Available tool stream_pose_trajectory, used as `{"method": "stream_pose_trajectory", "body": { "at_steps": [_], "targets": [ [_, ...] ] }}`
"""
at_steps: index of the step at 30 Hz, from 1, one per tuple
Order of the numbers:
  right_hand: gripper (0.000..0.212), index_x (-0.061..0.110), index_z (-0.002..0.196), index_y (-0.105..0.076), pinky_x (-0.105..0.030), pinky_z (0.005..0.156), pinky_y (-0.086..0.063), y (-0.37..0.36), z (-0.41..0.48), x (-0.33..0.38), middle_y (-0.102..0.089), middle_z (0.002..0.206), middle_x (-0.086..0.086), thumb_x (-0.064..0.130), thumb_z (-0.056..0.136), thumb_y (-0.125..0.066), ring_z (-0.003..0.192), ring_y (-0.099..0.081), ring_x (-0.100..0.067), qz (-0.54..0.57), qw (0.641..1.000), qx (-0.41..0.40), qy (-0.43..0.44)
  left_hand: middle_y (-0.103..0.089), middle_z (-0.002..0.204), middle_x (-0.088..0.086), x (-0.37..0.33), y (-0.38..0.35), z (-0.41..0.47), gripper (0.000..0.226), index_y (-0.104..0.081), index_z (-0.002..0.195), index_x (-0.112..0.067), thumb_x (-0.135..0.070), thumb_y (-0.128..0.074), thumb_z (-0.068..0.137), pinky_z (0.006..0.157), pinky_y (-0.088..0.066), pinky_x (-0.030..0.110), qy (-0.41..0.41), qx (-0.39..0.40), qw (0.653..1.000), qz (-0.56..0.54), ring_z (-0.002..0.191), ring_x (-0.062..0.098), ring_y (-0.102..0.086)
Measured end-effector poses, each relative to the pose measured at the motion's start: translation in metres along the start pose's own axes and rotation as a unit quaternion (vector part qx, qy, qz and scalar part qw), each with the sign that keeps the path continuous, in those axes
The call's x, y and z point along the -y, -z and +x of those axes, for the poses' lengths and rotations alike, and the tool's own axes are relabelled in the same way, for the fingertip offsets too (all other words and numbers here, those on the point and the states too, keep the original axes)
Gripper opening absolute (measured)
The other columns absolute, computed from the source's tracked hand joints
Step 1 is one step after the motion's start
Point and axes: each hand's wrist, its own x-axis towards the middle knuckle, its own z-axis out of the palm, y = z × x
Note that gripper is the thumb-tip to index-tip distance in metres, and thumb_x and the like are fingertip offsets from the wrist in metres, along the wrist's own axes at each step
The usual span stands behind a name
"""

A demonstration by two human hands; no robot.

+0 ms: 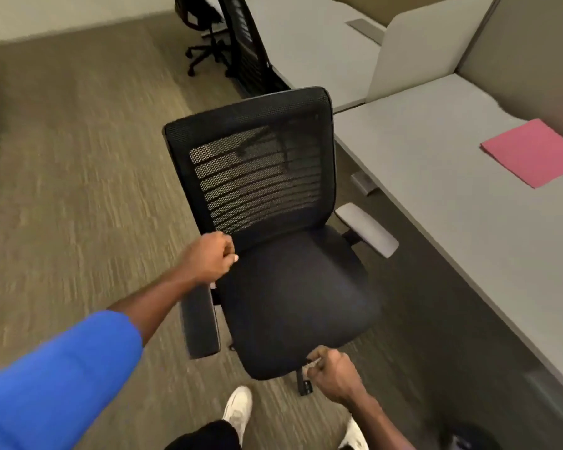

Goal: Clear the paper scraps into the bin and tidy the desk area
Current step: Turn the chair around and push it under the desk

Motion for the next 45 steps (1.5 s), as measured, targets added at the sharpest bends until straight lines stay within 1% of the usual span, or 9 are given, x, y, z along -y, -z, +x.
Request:
{"method": "stream_pose_trajectory", "body": {
  "at_steps": [7,11,14,19,22,25,28,40,45],
  "targets": [
    [0.059,0.026,0.134,-0.059,-0.035,0.094,-0.056,-0.066,0.011,0.1,-0.075,0.105,0.006,0.048,0.083,-0.077,0.105,-0.071,-0.018,0.047,0.999,0.007,0.006,-0.06,0.122,0.015,0.056,0.13,0.077,0.025,-0.07,0.111,-0.008,-0.028,-0.069,0.095,0.091,-0.058,0.054,-0.152,-0.177,0.963,0.136,0.122,0.035,-0.054],
    [0.084,0.027,0.149,-0.041,-0.04,0.103,-0.053,-0.093,0.025,0.147,-0.061,0.136,-0.006,0.059,0.08,-0.075,0.125,-0.063,-0.029,0.024,0.999,-0.011,0.022,-0.051,0.135,0.017,0.072,0.164,0.101,0.044,-0.064,0.12,-0.007,-0.039,-0.072,0.09,0.103,-0.051,0.056,-0.153,-0.227,0.937,0.217,0.13,0.039,-0.049],
    [0.101,0.029,0.157,-0.026,-0.045,0.104,-0.05,-0.109,0.039,0.173,-0.049,0.148,-0.009,0.065,0.077,-0.076,0.132,-0.059,-0.034,0.009,1.0,-0.007,0.029,-0.038,0.152,0.021,0.087,0.171,0.119,0.072,-0.05,0.139,-0.007,-0.048,-0.077,0.086,0.115,-0.043,0.059,-0.098,-0.197,0.949,0.227,0.143,0.044,-0.038],
    [0.122,0.031,0.164,-0.001,-0.051,0.108,-0.049,-0.132,0.064,0.198,-0.039,0.154,-0.01,0.068,0.076,-0.076,0.137,-0.052,-0.033,-0.026,0.998,0.013,0.049,-0.029,0.164,0.022,0.106,0.154,0.137,0.101,-0.02,0.164,-0.003,-0.038,-0.08,0.09,0.126,-0.037,0.052,-0.088,-0.098,0.99,0.054,0.153,0.041,-0.035],
    [0.125,0.032,0.163,0.003,-0.053,0.106,-0.05,-0.146,0.074,0.208,-0.041,0.149,-0.009,0.067,0.074,-0.077,0.135,-0.051,-0.032,-0.05,0.997,0.022,0.056,-0.044,0.152,0.023,0.104,0.15,0.146,0.083,-0.034,0.156,0.0,-0.035,-0.077,0.094,0.114,-0.047,0.05,-0.082,-0.154,0.985,-0.001,0.138,0.041,-0.052],
    [0.123,0.027,0.163,0.0,-0.053,0.107,-0.05,-0.16,0.078,0.216,-0.042,0.149,-0.013,0.066,0.076,-0.076,0.133,-0.051,-0.035,-0.085,0.994,0.025,0.056,-0.062,0.135,0.019,0.095,0.159,0.157,0.065,-0.051,0.141,-0.004,-0.045,-0.071,0.096,0.1,-0.054,0.051,-0.057,-0.189,0.98,0.028,0.12,0.039,-0.064],
    [0.119,0.023,0.164,-0.001,-0.053,0.112,-0.043,-0.17,0.076,0.22,-0.041,0.152,-0.018,0.063,0.078,-0.074,0.134,-0.049,-0.038,-0.125,0.991,0.013,0.05,-0.071,0.12,0.015,0.087,0.165,0.162,0.063,-0.061,0.128,-0.007,-0.057,-0.072,0.093,0.092,-0.056,0.049,-0.044,-0.196,0.978,0.056,0.11,0.036,-0.069],
    [0.112,0.022,0.165,-0.003,-0.053,0.116,-0.038,-0.184,0.047,0.195,-0.037,0.155,-0.017,0.049,0.083,-0.075,0.14,-0.044,-0.038,-0.163,0.987,-0.005,0.005,-0.07,0.083,0.019,0.079,0.18,0.144,0.061,-0.072,0.095,-0.005,-0.066,-0.071,0.089,0.071,-0.061,0.044,-0.059,-0.135,0.977,0.153,0.078,0.04,-0.069],
    [0.077,0.016,0.162,-0.015,-0.053,0.11,-0.039,-0.183,0.047,0.189,-0.045,0.147,-0.017,0.033,0.099,-0.056,0.134,-0.048,-0.038,-0.152,0.987,-0.056,-0.022,-0.064,0.074,0.015,0.082,0.184,0.13,0.062,-0.068,0.087,-0.003,-0.065,-0.071,0.09,0.068,-0.059,0.043,-0.069,-0.113,0.982,0.134,0.07,0.035,-0.066]
  ]
}}
